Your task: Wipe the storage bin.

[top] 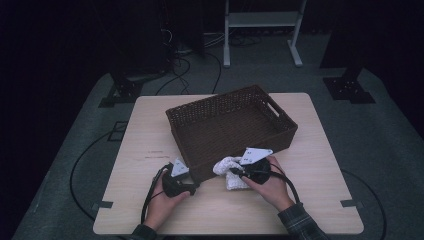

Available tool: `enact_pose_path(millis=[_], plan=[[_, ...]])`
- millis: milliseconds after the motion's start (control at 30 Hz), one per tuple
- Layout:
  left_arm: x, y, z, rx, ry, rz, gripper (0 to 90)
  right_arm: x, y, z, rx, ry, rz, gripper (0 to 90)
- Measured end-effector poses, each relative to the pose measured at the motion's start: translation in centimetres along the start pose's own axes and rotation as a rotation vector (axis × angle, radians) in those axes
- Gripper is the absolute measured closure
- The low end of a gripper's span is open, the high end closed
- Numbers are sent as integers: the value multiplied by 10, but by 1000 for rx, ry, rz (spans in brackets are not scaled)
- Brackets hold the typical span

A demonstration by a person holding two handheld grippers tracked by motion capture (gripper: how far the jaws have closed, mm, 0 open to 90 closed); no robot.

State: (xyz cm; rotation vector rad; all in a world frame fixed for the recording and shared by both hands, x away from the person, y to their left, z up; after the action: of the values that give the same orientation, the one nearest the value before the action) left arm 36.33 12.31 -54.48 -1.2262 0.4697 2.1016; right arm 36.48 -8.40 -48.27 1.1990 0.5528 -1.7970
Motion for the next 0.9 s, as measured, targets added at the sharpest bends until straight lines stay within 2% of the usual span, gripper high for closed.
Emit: enact_pose_path(millis=[133,433,533,900], plan=[[0,0,0,0,0,0,289,-14,-3,8,3,45,14,767],[0,0,1,1,-6,-1,289,-34,-11,18,-3,111,44,766],[0,0,0,0,-4,-1,289,-33,-13,15,-12,97,34,765],[0,0,0,0,0,0,290,-9,-11,-13,-33,12,13,765]])
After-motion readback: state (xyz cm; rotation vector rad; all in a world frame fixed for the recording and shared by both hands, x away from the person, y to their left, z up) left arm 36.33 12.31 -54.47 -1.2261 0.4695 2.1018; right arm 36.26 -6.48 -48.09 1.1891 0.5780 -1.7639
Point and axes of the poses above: each handheld gripper's, and its own axes: z roughly backward along the jaws, x roughly out of its underside, y roughly to its right, the point moved 7 cm from there along -z, roughly forward along the jaws, and after that the axes turned 11 degrees about y, right-handed, at the moved point
